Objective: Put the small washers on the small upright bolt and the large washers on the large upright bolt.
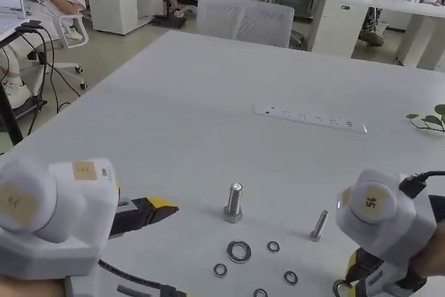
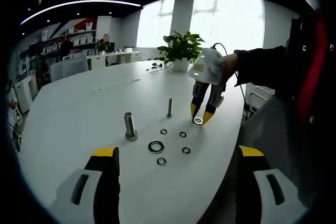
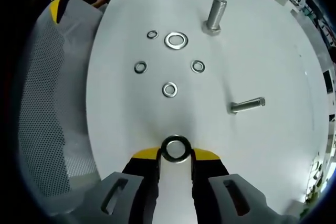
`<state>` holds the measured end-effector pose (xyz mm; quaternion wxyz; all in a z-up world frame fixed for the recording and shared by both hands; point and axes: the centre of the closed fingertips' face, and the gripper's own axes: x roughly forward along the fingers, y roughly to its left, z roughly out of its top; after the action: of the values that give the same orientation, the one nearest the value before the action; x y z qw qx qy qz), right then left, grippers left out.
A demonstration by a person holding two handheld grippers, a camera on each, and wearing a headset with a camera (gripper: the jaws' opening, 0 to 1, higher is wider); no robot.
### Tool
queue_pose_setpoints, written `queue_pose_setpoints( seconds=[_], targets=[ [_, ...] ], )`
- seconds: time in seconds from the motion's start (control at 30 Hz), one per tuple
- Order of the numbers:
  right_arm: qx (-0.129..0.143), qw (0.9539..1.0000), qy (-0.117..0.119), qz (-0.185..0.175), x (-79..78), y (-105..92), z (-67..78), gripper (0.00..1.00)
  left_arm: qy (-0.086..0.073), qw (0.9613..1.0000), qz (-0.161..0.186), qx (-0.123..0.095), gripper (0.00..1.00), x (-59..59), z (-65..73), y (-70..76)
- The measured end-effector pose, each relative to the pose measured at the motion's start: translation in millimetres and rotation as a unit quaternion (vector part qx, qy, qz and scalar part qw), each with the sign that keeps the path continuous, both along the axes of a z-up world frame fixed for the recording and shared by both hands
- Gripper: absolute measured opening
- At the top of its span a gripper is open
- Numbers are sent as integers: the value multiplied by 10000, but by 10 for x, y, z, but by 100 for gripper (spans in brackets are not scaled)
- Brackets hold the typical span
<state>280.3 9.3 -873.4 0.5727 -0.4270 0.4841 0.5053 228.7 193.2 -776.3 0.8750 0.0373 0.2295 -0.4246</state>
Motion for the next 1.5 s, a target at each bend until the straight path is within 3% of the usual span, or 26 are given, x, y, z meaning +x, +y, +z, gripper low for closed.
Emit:
queue_pose_setpoints(
  seconds=[0.47,1.2,1.5],
  targets=[
    [35,10000,9,55,-37,48,155,23,-90,10000,13,20,92,58,68,-4],
    [359,9987,-144,336,-59,333,652,23,-295,9993,210,-34,91,190,171,27],
    [477,9971,-333,500,51,517,873,23,-393,9990,230,-34,91,254,240,92]
  ],
)
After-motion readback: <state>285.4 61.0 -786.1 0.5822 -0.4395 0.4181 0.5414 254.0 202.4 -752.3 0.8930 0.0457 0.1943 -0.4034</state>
